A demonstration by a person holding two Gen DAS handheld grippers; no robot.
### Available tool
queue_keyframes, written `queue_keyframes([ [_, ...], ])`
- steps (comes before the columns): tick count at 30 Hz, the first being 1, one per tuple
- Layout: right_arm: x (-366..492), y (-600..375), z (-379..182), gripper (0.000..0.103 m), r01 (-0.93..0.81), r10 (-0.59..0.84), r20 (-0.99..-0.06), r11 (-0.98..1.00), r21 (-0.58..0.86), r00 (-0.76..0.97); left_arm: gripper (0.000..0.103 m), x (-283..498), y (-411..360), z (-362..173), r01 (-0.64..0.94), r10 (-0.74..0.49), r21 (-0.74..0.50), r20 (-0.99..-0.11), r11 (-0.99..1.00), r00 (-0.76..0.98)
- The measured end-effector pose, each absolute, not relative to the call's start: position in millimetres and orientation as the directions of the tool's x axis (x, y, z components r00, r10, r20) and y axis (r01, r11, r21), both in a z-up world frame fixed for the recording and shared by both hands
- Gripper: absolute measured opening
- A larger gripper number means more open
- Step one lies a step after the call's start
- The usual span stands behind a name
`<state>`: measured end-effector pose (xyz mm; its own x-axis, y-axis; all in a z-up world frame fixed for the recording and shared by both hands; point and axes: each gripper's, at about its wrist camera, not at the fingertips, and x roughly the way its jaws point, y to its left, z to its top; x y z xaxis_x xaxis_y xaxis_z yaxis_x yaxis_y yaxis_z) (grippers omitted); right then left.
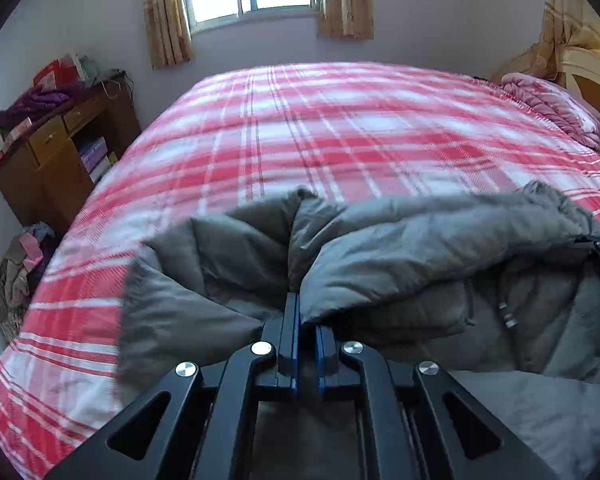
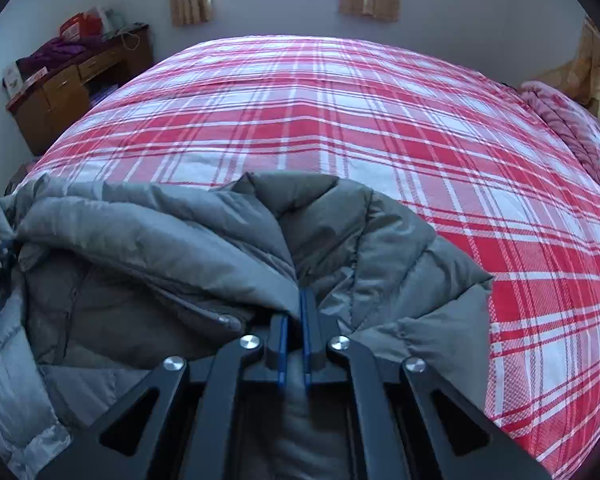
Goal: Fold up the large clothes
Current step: 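Grasp the jacket hem with both grippers and lift it toward the collar, then open both grippers and press the folded hem flat onto the jacket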
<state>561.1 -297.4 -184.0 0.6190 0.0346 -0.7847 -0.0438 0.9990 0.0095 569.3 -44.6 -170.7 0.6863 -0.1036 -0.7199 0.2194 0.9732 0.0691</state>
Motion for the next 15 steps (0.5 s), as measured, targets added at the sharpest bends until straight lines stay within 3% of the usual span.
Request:
queue_keyframes([
  [2,553,-303,-177,0.016,-0.038,0.057,-0.782,0.998,0.042,0.621,0.009,562,-43,-153,0.225,-0.106,0.081,-0.695,0.971,0.711],
  [3,549,-308,-171,0.022,-0.041,0.073,-0.784,0.997,0.06,0.616,0.019,557,-41,-143,0.225,-0.101,0.098,-0.676,0.97,0.73],
  [4,543,-309,-166,0.035,-0.043,0.073,-0.785,0.997,0.059,0.615,0.045,554,-39,-133,0.215,-0.085,0.121,-0.655,0.969,0.75],
  [5,537,-312,-159,0.045,-0.044,0.069,-0.782,0.998,0.053,0.619,0.064,550,-37,-122,0.193,-0.062,0.143,-0.628,0.971,0.775],
  [6,531,-315,-151,0.048,-0.043,0.06,-0.777,0.998,0.042,0.627,0.096,549,-34,-116,0.171,-0.043,0.154,-0.608,0.973,0.793],
  [9,519,-322,-132,0.048,-0.019,0.013,-0.753,1.0,0.0,0.658,0.099,553,-28,-97,0.108,-0.013,0.152,-0.521,0.983,0.853],
  [12,520,-321,-112,0.048,0.021,0.004,-0.696,0.999,0.028,0.718,0.099,587,-39,-98,-0.02,0.138,0.219,-0.539,0.976,0.831],
  [15,543,-299,-106,0.053,0.006,0.045,-0.671,0.997,0.073,0.74,0.099,615,-53,-111,-0.05,0.171,0.223,-0.571,0.974,0.803],
])
